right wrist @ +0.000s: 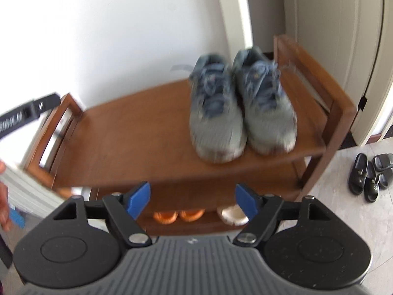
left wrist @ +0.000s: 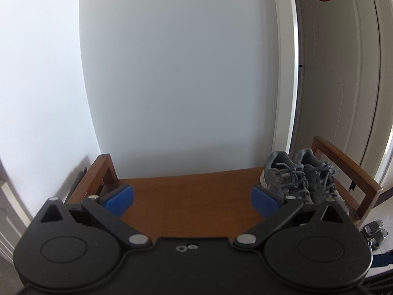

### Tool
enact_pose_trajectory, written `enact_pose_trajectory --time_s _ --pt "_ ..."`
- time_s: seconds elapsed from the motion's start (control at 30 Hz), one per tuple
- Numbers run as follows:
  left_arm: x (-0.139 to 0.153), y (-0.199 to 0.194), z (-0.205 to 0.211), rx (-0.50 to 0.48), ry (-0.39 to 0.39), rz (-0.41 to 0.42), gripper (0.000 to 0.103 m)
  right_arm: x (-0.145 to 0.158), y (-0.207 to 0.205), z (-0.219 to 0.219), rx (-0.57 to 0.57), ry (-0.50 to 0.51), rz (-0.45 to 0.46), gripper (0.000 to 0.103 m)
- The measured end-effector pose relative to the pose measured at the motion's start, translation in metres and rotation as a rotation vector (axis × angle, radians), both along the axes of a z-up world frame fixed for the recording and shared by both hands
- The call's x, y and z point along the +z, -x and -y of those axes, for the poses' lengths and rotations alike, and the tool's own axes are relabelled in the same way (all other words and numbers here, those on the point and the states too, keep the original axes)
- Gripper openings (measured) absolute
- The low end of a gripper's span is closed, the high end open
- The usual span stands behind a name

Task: Organize scattered shoes
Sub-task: 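Move the right tool down over the pink slippers on the floor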

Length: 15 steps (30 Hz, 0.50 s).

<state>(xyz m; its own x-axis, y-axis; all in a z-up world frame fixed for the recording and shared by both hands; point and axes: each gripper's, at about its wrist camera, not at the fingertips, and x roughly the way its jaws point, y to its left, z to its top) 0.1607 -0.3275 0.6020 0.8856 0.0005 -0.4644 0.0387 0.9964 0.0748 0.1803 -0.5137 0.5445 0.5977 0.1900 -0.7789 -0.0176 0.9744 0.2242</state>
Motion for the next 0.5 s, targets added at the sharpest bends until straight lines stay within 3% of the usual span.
enact_pose_trajectory --time_s 0.17,0.5 --pt "-0.015 0.03 -0.037 0.037 0.011 -0.031 0.102 -0.021 0.055 -0.035 0.096 0.01 -0.087 0.081" --pt "-0.019 0.078 -0.11 0.134 0.008 -0.081 0.102 -0.06 0.112 -0.119 0.233 -0.007 -0.233 0.083"
